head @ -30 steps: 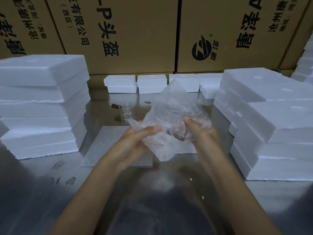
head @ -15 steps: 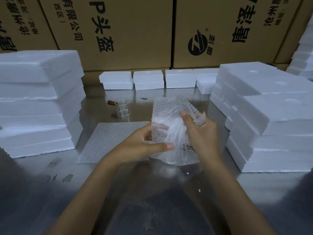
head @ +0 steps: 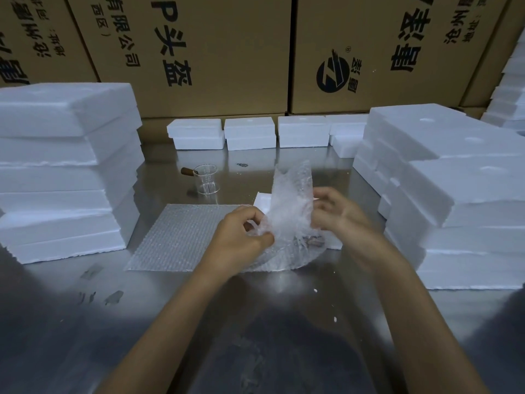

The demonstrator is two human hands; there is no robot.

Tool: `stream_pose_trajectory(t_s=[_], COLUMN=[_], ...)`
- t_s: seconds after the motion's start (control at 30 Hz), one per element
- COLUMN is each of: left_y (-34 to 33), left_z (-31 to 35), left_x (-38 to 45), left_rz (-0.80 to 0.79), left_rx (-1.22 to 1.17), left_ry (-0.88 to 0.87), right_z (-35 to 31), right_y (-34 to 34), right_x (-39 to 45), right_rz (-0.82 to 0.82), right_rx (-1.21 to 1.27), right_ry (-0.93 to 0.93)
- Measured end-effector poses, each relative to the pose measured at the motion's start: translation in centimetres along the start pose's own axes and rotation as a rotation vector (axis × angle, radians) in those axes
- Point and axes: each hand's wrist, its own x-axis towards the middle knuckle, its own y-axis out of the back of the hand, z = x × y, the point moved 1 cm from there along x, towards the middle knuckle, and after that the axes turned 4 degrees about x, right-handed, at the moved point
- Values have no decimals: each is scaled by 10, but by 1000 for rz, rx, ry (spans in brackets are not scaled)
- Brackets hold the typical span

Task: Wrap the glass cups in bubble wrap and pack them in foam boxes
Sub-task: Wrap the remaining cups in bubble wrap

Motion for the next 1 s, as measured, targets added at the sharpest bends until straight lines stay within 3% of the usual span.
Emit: stream_pose_trajectory(t_s=[0.13, 0.23, 0.3, 0.37, 0.5, 0.63, 0.73, 0.83, 0.9, 1.0], left_y=[2, 15, 25, 27, 11, 6, 7, 16, 19, 11], left_z=[3, 7, 11, 15, 7, -2, 0, 6, 6, 0], left_x=[0, 2, 2, -1, -6, -4, -5, -3, -3, -5], left_rz=[5, -30, -50, -92, -82, -130, -142, -16, -39, -227], left_rx=[117, -45, -155, -54, 322, 584, 543, 334, 315, 431], left_ry=[4, 22, -27, -140, -314, -356, -287, -244, -276, -228], right_z=[5, 8, 8, 10, 9, -2, 5, 18, 20, 17], right_y=[-21, -31, -37, -41, -40, -38, -41, -48, -49, -45], right_x=[-1, -3, -6, -7, -6, -8, -11, -6, -4, -5], right_rz=[-39, -36, -34, -44, 67, 248, 113, -19, -43, 127], right_rx=[-236, -568, -830, -928, -652, -232, -655, -977, -1009, -672], right_ry=[144, 215, 310, 362, 280, 352, 324, 345, 380, 360])
